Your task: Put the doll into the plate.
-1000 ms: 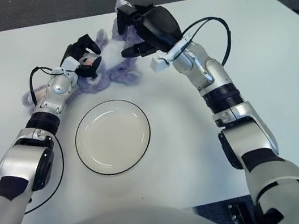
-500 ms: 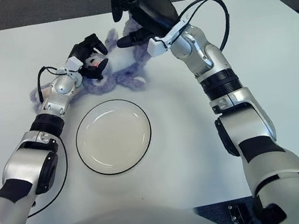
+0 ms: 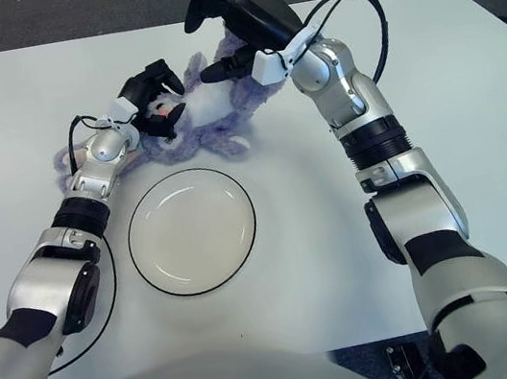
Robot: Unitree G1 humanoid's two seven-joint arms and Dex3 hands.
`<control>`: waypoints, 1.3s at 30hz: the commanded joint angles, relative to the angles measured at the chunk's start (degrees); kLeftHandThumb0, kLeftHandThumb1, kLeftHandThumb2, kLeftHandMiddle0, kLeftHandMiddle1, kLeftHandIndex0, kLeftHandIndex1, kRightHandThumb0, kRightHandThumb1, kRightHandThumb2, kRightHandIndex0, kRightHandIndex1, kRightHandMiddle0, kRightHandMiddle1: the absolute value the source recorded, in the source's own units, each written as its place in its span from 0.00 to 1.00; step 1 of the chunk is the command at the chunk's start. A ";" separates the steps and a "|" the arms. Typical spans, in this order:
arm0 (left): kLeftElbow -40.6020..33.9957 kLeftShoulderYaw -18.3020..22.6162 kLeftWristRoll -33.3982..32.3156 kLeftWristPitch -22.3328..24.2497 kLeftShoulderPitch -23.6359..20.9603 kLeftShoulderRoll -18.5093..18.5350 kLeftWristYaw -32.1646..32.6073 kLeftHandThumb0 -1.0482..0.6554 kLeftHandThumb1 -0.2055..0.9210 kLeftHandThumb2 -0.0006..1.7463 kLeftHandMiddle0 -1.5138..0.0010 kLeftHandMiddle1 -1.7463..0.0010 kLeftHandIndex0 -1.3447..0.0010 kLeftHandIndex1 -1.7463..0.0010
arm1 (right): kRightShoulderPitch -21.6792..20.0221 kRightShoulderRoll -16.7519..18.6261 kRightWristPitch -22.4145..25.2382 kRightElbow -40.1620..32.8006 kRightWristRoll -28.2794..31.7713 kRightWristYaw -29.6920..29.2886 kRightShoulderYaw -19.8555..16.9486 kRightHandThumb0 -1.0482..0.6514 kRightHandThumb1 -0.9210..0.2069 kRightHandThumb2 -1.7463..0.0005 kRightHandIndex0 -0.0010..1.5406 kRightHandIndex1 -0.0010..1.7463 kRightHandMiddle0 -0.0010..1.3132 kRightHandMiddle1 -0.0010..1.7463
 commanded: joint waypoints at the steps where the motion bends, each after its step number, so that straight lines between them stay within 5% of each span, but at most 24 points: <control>1: -0.53 0.45 -1.17 0.99 0.48 -0.65 -1.44 0.69 0.55 0.52 0.44 0.00 0.51 0.00 | -1.36 -0.36 -1.99 1.57 1.39 0.79 -0.26 0.24 0.00 0.87 0.34 0.00 0.23 0.31; 10: -0.44 0.90 -1.86 2.29 0.49 -1.05 -2.38 0.68 0.56 0.49 0.44 0.00 0.49 0.00 | -2.70 -2.76 -2.21 4.29 0.66 7.06 1.40 0.20 0.00 0.83 0.32 0.00 0.21 0.27; 14: -0.64 0.96 -1.82 2.70 0.52 -1.05 -2.29 0.68 0.56 0.49 0.44 0.00 0.49 0.00 | -2.54 -3.27 6.26 1.62 0.44 12.78 1.69 0.17 0.00 0.81 0.29 0.00 0.20 0.22; 18: -1.05 1.09 -1.37 2.85 0.71 -1.09 -1.09 0.68 0.56 0.49 0.44 0.00 0.49 0.00 | -2.13 -2.59 21.92 -3.52 2.68 21.90 1.28 0.15 0.00 0.81 0.24 0.00 0.19 0.18; 21: -1.47 1.20 -1.12 2.92 0.92 -1.05 -0.34 0.68 0.56 0.49 0.44 0.00 0.50 0.00 | -2.44 -2.21 29.40 -4.79 5.18 27.55 1.05 0.13 0.00 0.81 0.20 0.00 0.16 0.15; 39: -3.56 2.05 -1.36 4.41 1.77 -1.16 0.28 0.70 0.63 0.43 0.45 0.00 0.53 0.00 | -4.75 -5.31 32.15 -0.52 1.99 37.24 6.86 0.12 0.00 0.97 0.16 0.00 0.11 0.06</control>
